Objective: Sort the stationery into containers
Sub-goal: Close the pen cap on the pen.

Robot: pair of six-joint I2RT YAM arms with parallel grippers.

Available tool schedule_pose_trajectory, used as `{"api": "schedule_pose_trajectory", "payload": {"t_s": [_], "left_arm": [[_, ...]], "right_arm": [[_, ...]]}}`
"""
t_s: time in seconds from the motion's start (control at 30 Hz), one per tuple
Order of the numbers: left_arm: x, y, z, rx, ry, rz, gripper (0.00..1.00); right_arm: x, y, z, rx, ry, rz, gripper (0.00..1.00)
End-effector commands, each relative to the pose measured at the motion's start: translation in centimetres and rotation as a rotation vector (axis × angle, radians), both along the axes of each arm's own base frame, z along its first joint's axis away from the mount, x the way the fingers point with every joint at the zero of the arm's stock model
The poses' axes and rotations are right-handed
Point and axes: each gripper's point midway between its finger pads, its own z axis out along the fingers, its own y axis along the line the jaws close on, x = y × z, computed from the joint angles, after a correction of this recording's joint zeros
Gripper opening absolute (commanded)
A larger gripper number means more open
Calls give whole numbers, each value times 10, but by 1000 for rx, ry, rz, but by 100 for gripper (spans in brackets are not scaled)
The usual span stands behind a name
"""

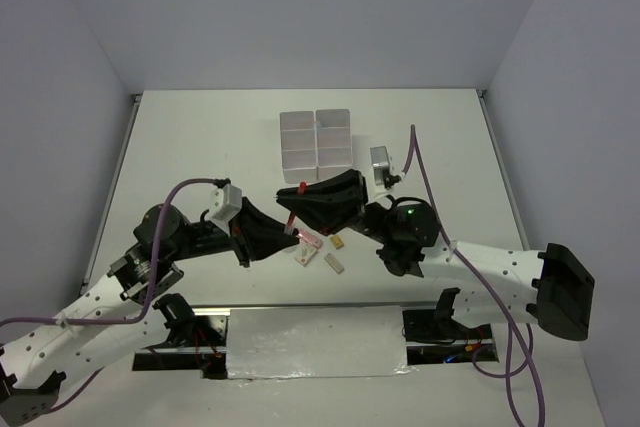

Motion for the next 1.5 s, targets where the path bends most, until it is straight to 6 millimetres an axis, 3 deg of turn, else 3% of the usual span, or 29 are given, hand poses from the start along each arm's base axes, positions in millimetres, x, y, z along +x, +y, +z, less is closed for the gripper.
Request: {"api": "schedule_pose_trajectory", "payload": {"t_s": [0.0, 0.4, 0.53, 0.63, 0.83, 0.87, 0.93, 0.97, 1.27, 1.47], "left_arm": [[-20, 41, 149, -386, -347, 89, 0], [-18, 55, 155, -413, -360, 162, 0], [-11, 53, 153, -398, -340, 181, 0], [-6, 52, 149, -398, -325, 197, 0], [-3, 43, 135, -358, -296, 172, 30], [-1, 43, 133, -357, -286, 183, 47], [0, 43, 131, -351, -283, 187, 66], [0, 44, 130, -348, -278, 191, 97], [10, 55, 124, -333, -256, 277, 99], [51, 82, 103, -254, -147, 550, 99]], "right_arm": [[-21, 53, -152, -488, 112, 141, 0], [-18, 47, -185, -535, 140, 102, 0], [-17, 48, -184, -530, 153, 100, 0], [-22, 47, -167, -486, 137, 124, 0], [-6, 38, -131, -393, 159, 32, 0], [-6, 38, -124, -380, 154, 28, 0], [-4, 37, -119, -371, 150, 22, 0], [-2, 36, -117, -363, 149, 17, 0], [22, 17, -116, -323, 187, -39, 0], [47, 0, -121, -344, 268, -74, 0]]}}
